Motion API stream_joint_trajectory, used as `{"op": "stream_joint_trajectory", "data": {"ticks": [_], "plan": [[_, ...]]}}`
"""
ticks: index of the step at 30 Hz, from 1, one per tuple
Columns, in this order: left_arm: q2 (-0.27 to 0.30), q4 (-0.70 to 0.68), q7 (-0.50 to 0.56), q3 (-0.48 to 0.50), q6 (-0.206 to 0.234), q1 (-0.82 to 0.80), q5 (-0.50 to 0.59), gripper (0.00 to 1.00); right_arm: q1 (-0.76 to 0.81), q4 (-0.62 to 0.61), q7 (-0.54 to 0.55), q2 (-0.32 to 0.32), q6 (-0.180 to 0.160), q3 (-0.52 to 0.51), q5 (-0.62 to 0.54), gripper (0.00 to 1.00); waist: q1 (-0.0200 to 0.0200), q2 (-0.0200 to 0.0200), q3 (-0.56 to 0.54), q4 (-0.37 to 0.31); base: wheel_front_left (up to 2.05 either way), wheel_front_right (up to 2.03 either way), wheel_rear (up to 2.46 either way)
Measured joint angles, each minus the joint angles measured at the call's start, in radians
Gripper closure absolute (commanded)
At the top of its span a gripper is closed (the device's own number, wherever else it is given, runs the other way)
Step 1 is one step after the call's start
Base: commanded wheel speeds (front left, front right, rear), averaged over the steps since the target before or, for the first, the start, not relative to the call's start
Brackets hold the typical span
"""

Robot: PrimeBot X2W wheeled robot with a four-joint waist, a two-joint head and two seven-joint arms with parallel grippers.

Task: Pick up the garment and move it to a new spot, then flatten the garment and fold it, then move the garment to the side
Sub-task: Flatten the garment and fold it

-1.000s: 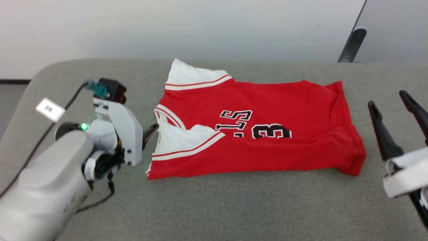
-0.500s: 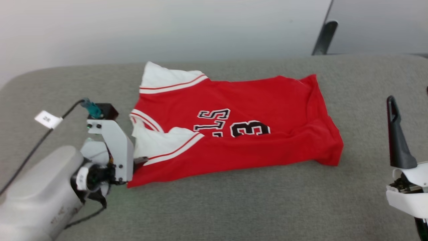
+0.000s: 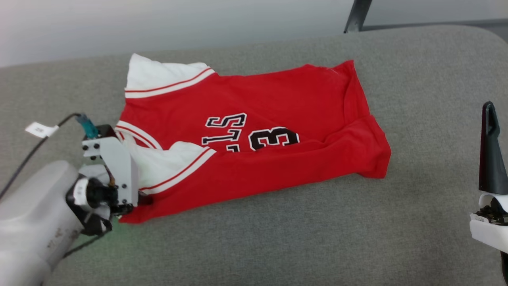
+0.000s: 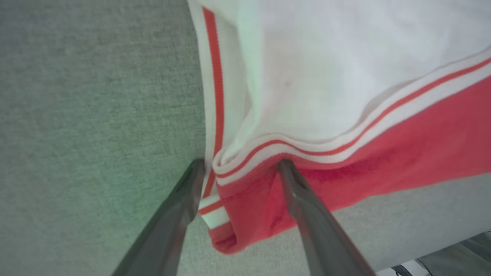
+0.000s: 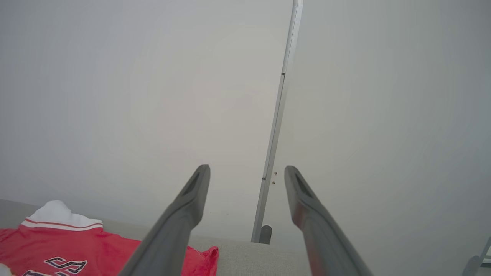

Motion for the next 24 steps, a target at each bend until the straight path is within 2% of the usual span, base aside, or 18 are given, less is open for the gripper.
{"op": "stream_joint_trajectory", "data": {"ticks": [7,8,9,10,15,19,21,24], "plan": [[-0.015,0.047,0.042,0.018,0.018,-0.014,-0.034,0.00,-0.010,-0.006,-0.001,0.017,0.000,-0.016,0.010,0.00,0.0000,0.0000,0.034,-0.014,0.00,0.00,0.00],[-0.017,0.050,0.047,0.018,0.018,-0.017,-0.037,0.26,-0.012,-0.006,-0.001,0.019,0.000,-0.019,0.013,0.00,0.0000,0.0000,0.035,-0.014,0.00,0.00,0.00],[-0.019,0.053,0.051,0.021,0.017,-0.020,-0.041,0.73,-0.012,-0.005,0.000,0.019,0.000,-0.022,0.016,0.00,0.0000,0.0000,0.036,-0.012,0.00,0.00,0.00],[-0.021,0.054,0.051,0.027,0.017,-0.020,-0.051,1.00,-0.013,-0.004,0.001,0.020,0.000,-0.023,0.018,0.00,0.0000,0.0000,0.037,-0.011,0.00,0.00,0.00],[-0.028,0.060,0.026,0.030,0.003,-0.020,-0.047,1.00,-0.017,0.005,0.021,0.024,0.000,-0.015,0.045,0.00,-0.0001,0.0000,0.039,-0.002,0.00,0.00,0.00],[-0.027,0.053,0.024,0.031,-0.009,-0.024,-0.044,1.00,-0.025,0.032,0.086,0.008,0.000,-0.009,0.083,0.00,0.0000,0.0000,0.039,0.006,0.00,0.00,0.00],[-0.028,0.050,0.022,0.032,-0.010,-0.025,-0.044,1.00,-0.041,0.053,0.169,-0.005,0.000,0.005,0.106,0.00,0.0000,0.0000,0.041,0.011,0.00,0.00,0.00],[-0.029,0.047,0.016,0.034,-0.017,-0.029,-0.044,1.00,-0.072,0.091,0.355,-0.039,-0.001,0.042,0.136,0.00,0.0000,0.0000,0.046,0.018,0.00,0.00,0.00]]}}
